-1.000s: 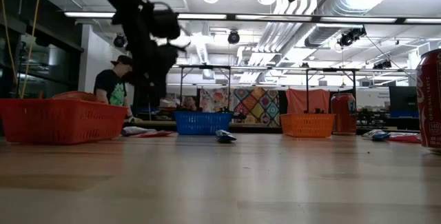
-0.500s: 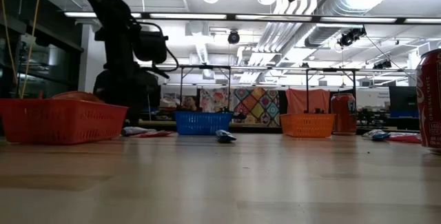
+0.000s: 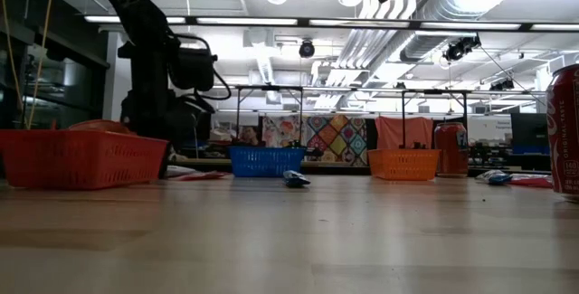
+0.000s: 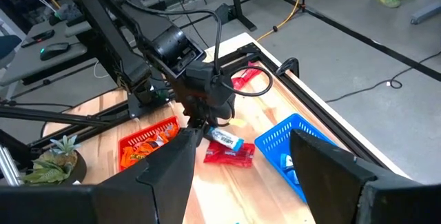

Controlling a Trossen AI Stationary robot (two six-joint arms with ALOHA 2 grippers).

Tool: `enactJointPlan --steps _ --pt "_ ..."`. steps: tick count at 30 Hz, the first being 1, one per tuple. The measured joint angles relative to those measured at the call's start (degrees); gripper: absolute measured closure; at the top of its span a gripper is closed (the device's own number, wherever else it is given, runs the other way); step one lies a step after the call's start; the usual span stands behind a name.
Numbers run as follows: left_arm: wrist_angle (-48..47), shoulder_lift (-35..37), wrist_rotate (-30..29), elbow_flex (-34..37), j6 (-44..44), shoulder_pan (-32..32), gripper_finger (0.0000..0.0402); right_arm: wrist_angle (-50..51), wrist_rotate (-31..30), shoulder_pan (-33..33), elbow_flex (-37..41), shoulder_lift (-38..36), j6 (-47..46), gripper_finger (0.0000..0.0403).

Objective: Sort candy
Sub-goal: Put the white candy pack into the blue basket

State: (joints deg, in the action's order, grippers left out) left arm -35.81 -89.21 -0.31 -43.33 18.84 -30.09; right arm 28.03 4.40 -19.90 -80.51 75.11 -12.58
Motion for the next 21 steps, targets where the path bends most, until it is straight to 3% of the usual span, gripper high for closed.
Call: enactJointPlan --steps 3,4,11,15,17,21 --pt "-0.27 0.63 -0.62 0.02 -0.61 0.26 0.0368 0.00 0.00 0.00 0.00 0.00 0.00 0.0171" --pt "-0.34 1.19 -0.66 0.04 -0.93 0.14 0.0381 0.00 0.00 0.00 0.00 0.00 0.00 0.0171" --pt "-5.61 9.62 -4.35 -3.99 -4.43 -3.85 0.0394 0.00 -0.02 0.00 0.00 0.00 -0.39 0.0171" --pt "-3.32 17.02 -4.14 -7.55 -6.82 -5.76 0.0396 0.00 0.00 0.00 0.00 0.00 -0.24 0.0171" --pt "1.75 20.64 -1.74 -8.31 -8.86 -5.99 0.0397 0.00 0.00 0.00 0.00 0.00 -0.22 0.0171" --pt "18.32 25.43 8.85 -7.89 -11.88 -5.79 0.0398 0.00 0.00 0.00 0.00 0.00 -0.22 0.0171"
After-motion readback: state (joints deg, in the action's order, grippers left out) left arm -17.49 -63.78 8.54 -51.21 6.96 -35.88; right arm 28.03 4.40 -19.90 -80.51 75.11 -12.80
